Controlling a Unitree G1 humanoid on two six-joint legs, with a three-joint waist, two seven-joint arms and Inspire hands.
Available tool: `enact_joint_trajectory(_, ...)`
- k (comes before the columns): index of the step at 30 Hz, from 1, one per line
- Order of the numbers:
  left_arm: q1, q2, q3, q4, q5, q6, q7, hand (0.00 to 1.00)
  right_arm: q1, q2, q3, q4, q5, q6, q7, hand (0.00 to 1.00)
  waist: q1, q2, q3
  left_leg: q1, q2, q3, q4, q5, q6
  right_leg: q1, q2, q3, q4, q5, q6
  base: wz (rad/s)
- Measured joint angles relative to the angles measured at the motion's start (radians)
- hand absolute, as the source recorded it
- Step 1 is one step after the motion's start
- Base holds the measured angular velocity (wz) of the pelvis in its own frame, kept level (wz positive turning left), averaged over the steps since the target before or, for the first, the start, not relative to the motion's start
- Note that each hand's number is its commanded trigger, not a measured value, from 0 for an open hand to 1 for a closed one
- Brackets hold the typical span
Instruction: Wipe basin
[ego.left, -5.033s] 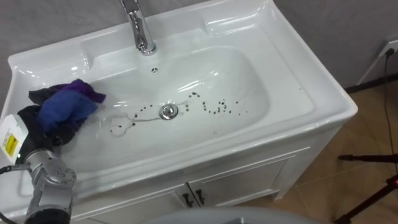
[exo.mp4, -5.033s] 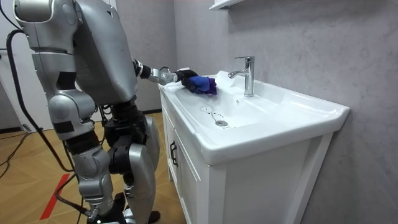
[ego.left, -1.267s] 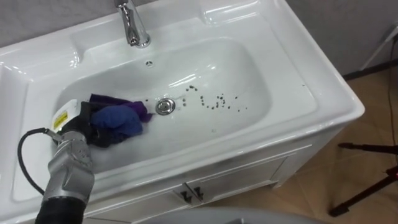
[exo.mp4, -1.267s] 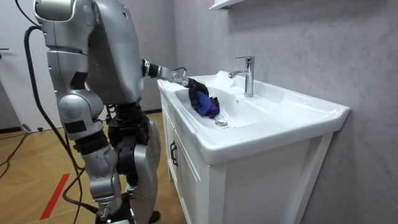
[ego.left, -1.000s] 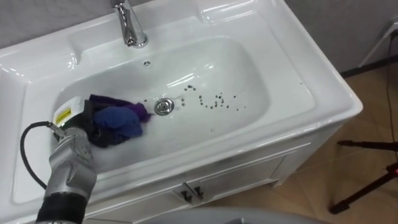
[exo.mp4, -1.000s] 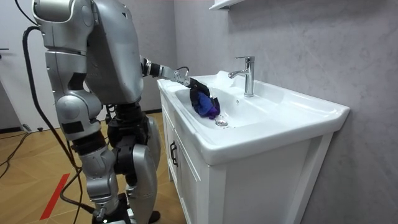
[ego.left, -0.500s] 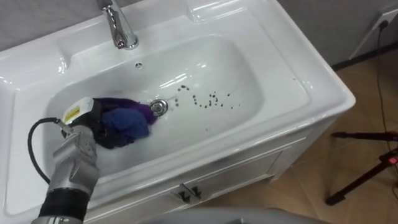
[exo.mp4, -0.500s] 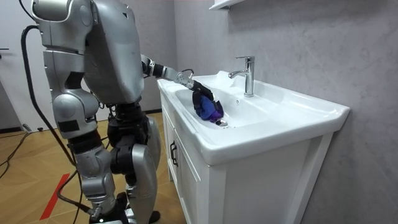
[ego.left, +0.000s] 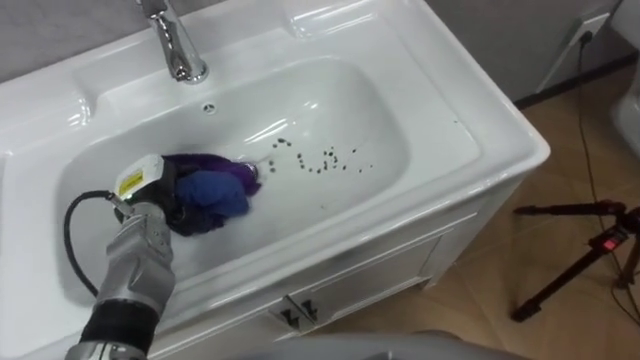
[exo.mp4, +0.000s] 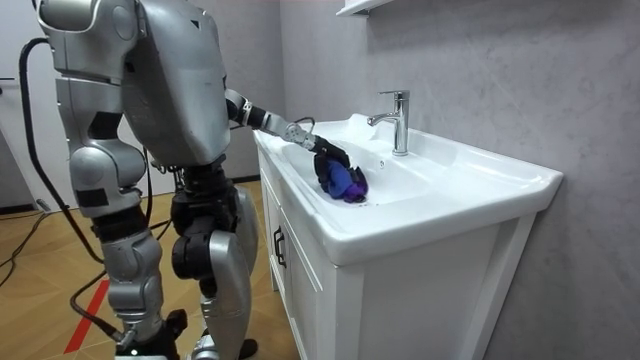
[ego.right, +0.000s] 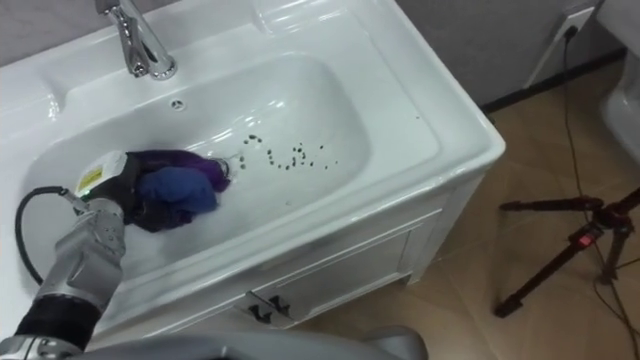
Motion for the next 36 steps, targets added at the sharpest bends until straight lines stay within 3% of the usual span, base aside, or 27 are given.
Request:
enact_joint_trajectory(5,-0.043,-0.02,-0.035,0.053,-0.03,-0.002,0.035,1.0,-0.005,0.014,0.001,0.001,-0.001,0.021,-0.001,0.0,-0.017,-0.013,-0.0063,0.002,0.0,0.007,0.0,0.0,0.0,0.001,-0.001,0.0,0.004,0.0,0.001,0.0)
enact_joint_trajectory(12,-0.085,-0.05,-0.042,0.093,-0.108,-0.003,0.039,1.0,-0.006,0.029,-0.001,0.001,-0.038,0.022,0.016,0.0,-0.076,-0.016,-0.0048,0.004,0.001,0.033,0.0,0.0,0.0,-0.002,-0.002,0.008,0.003,0.001,0.002,-0.04)
enact_joint_trajectory(15,-0.095,-0.051,-0.043,0.096,-0.155,-0.006,0.037,1.0,-0.003,0.03,-0.002,0.002,-0.038,0.034,0.028,0.0,-0.084,-0.017,-0.0042,0.007,0.002,0.058,-0.002,0.0,0.0,-0.006,0.0,0.026,0.001,0.003,0.004,-0.15)
enact_joint_trajectory(20,-0.097,-0.051,-0.052,0.086,-0.205,-0.014,0.038,1.0,-0.003,0.034,-0.003,0.002,-0.035,0.04,0.04,0.0,-0.105,-0.019,-0.0032,0.01,-0.001,0.061,-0.005,0.0,0.0,-0.006,-0.003,0.028,0.0,0.003,0.006,-0.02)
enact_joint_trajectory(25,-0.116,-0.051,-0.125,0.056,-0.239,-0.014,0.037,1.0,-0.002,0.035,-0.001,0.001,-0.037,0.037,0.058,0.0,-0.133,-0.023,-0.0008,0.001,-0.001,0.059,-0.005,0.0,0.0,-0.006,-0.003,0.028,-0.003,0.005,0.008,0.07)
enact_joint_trajectory(30,-0.177,-0.061,-0.207,0.056,-0.308,-0.021,0.031,1.0,-0.001,0.035,0.007,0.011,-0.036,0.034,0.09,0.0,-0.157,-0.023,0.0045,0.0,0.0,0.063,-0.005,0.0,0.0,-0.007,-0.002,0.033,-0.002,0.009,0.008,-0.03)
enact_joint_trajectory(36,-0.201,-0.055,-0.239,0.05,-0.35,-0.02,0.042,1.0,-0.002,0.035,0.032,0.013,-0.037,0.041,0.089,0.0,-0.163,-0.013,0.0058,-0.017,0.001,0.093,-0.004,0.0,0.0,-0.031,-0.002,0.049,0.0,0.016,0.013,-0.06)
